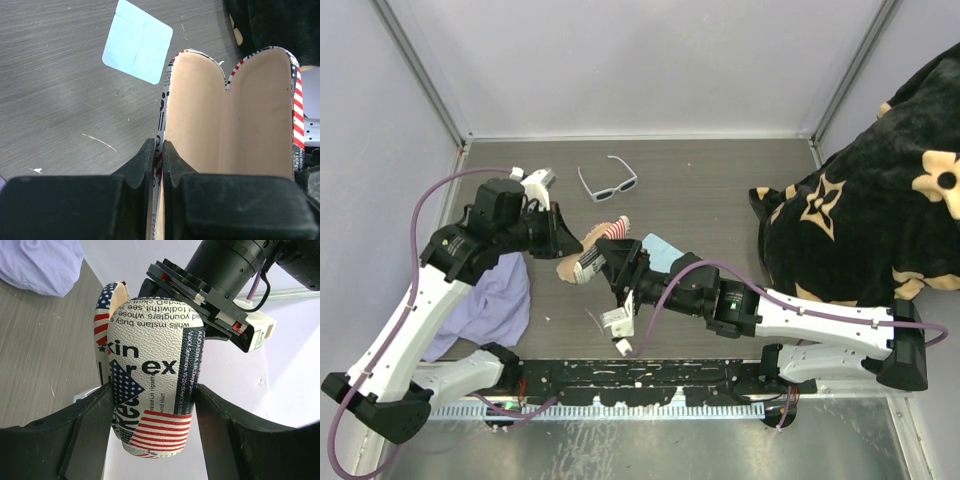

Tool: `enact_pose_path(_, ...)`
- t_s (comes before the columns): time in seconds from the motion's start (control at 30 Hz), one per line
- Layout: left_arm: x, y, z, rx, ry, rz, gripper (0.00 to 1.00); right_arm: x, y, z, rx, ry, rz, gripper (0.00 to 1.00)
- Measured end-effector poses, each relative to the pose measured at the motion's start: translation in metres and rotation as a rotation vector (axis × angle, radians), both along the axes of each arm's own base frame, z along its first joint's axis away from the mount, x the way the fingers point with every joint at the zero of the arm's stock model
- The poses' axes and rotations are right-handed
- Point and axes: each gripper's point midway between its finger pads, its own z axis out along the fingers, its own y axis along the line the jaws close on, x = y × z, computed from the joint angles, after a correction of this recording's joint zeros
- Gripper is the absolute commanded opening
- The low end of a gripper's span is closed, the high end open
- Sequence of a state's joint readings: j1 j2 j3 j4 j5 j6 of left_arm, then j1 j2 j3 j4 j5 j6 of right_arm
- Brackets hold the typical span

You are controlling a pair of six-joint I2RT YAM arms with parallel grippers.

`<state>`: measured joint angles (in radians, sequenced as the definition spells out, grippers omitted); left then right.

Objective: Organize the sunglasses
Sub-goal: Open the sunglasses case, then place the sunglasses case at the center of the board.

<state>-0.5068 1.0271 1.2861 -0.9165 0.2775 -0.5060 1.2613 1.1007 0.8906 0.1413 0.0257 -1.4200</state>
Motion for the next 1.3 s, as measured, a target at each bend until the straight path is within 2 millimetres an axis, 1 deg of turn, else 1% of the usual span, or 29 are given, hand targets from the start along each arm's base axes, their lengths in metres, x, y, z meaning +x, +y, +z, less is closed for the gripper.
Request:
enact_pose_path(0.07,0.0,0.0,0.0,0.003,-0.001,-0.002,0.0,0.0,0.0,0.0,0.002,0.0,-0.001,0.13)
enact_pose_path(0.1,0.0,0.0,0.0,0.004,-0.002,-0.002,0.0,0.0,0.0,0.001,0.003,-0.001,-0.002,0.19)
enact_pose_path(0.17,0.0,0.001,0.0,0.005,-0.004,-0.003,0.0,0.0,0.0,0.002,0.005,0.0,-0.002,0.45)
enact_pose_path(0.2,0.0,0.001,-0.001,0.006,-0.004,-0.004,0.0,0.0,0.0,0.002,0.004,0.001,-0.002,0.52)
enact_pose_path(0.3,0.0,0.001,-0.001,0.012,-0.01,-0.007,0.0,0.0,0.0,0.001,0.006,0.008,-0.003,0.65)
enact_pose_path(0.4,0.0,0.002,-0.002,0.019,-0.012,-0.008,0.0,0.0,-0.001,0.0,0.006,0.021,-0.003,0.74)
enact_pose_path(0.47,0.001,0.004,-0.002,0.032,-0.016,0.001,0.0,-0.001,-0.002,0.0,0.01,0.036,-0.002,0.86)
enact_pose_path(0.5,0.003,0.006,-0.002,0.041,-0.021,0.014,0.0,-0.002,-0.003,0.0,0.013,0.043,0.0,0.89)
enact_pose_path(0.57,0.007,0.009,-0.002,0.055,-0.031,0.035,0.0,-0.004,-0.007,0.003,0.024,0.062,0.004,0.91)
enact_pose_path(0.7,0.013,0.014,-0.002,0.081,-0.05,0.06,0.0,-0.008,-0.017,0.015,0.064,0.077,0.005,0.94)
enact_pose_path(0.77,0.016,0.018,-0.003,0.105,-0.062,0.074,0.0,-0.01,-0.022,0.021,0.093,0.101,0.003,0.94)
enact_pose_path(0.8,0.019,0.021,-0.004,0.116,-0.068,0.086,0.0,-0.011,-0.025,0.023,0.115,0.13,0.0,0.96)
enact_pose_path(0.83,0.021,0.024,-0.005,0.133,-0.077,0.101,0.0,-0.012,-0.029,0.024,0.14,0.168,-0.006,0.98)
enact_pose_path(0.9,0.028,0.032,-0.006,0.173,-0.1,0.139,0.0,-0.011,-0.037,0.026,0.215,0.299,-0.039,1.0)
enact_pose_path(1.0,0.04,0.048,-0.012,0.24,-0.135,0.22,0.0,-0.005,-0.051,0.023,0.343,0.525,-0.14,1.0)
enact_pose_path(1.07,0.047,0.058,-0.022,0.284,-0.146,0.272,0.0,0.003,-0.062,0.013,0.441,0.708,-0.249,1.0)
enact_pose_path(1.17,0.054,0.071,-0.044,0.369,-0.147,0.337,0.0,0.011,-0.077,-0.015,0.556,0.954,-0.424,1.0)
enact_pose_path(1.23,0.055,0.074,-0.058,0.434,-0.148,0.357,0.0,0.013,-0.086,-0.038,0.629,1.097,-0.536,1.0)
enact_pose_path(1.27,0.056,0.074,-0.063,0.458,-0.151,0.36,0.0,0.013,-0.09,-0.049,0.652,1.149,-0.578,1.0)
enact_pose_path(1.3,0.058,0.072,-0.069,0.482,-0.158,0.364,0.0,0.012,-0.092,-0.055,0.664,1.178,-0.602,1.0)
